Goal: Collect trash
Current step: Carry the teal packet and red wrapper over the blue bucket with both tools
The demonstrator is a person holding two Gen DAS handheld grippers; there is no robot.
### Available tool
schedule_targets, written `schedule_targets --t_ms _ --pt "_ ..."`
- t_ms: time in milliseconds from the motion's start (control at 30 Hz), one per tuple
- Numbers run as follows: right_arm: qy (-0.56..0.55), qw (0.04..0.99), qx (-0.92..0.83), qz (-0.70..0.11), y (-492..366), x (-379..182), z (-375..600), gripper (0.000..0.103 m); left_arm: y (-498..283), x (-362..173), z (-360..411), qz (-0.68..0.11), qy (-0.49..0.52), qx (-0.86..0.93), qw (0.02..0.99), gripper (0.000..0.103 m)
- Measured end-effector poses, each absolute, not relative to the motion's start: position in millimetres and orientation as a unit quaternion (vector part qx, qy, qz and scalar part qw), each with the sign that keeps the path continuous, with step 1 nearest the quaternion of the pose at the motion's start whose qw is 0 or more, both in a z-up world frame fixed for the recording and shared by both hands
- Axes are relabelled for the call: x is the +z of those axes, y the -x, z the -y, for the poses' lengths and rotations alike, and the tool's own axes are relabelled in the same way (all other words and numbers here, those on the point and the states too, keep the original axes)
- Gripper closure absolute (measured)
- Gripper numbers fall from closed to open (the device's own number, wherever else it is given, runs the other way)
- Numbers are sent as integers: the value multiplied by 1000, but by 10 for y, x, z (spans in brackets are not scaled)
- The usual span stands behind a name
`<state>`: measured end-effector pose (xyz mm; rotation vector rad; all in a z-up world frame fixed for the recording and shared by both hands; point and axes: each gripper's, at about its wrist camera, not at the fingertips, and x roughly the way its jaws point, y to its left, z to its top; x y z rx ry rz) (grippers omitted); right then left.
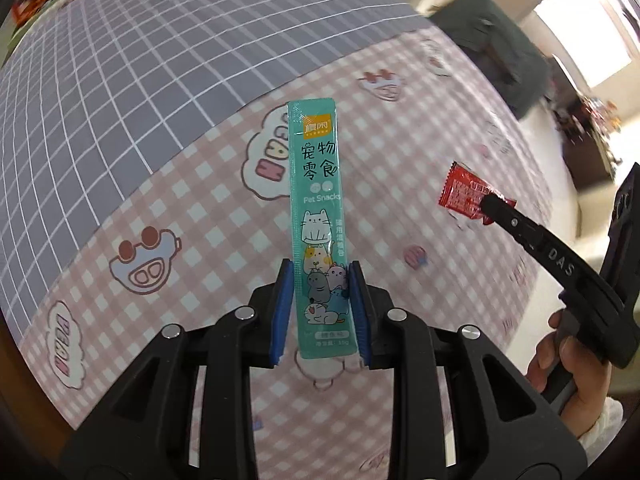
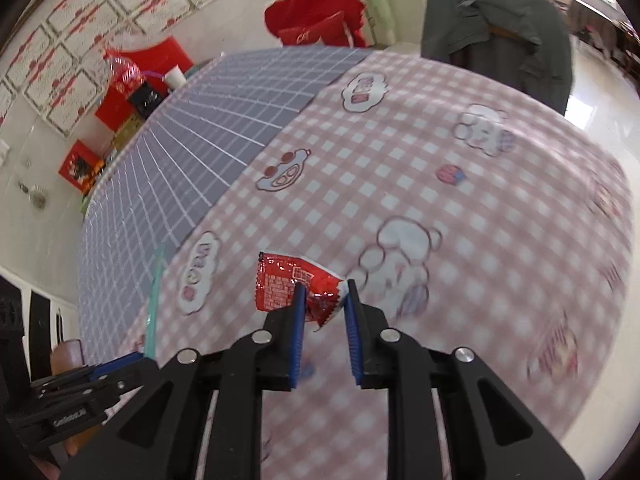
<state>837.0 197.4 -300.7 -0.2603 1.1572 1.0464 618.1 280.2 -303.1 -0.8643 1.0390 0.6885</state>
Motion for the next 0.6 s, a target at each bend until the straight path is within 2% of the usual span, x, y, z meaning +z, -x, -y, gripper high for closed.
schedule_targets --t_ms 300,600 --pt "35 748 420 -513 -7690 -2492 -1010 84 -5975 -2471 -2245 -482 299 235 789 76" --pt "-13 776 366 -514 -7334 -2257 91 84 -6046 -2229 -1424 -491 247 155 821 76"
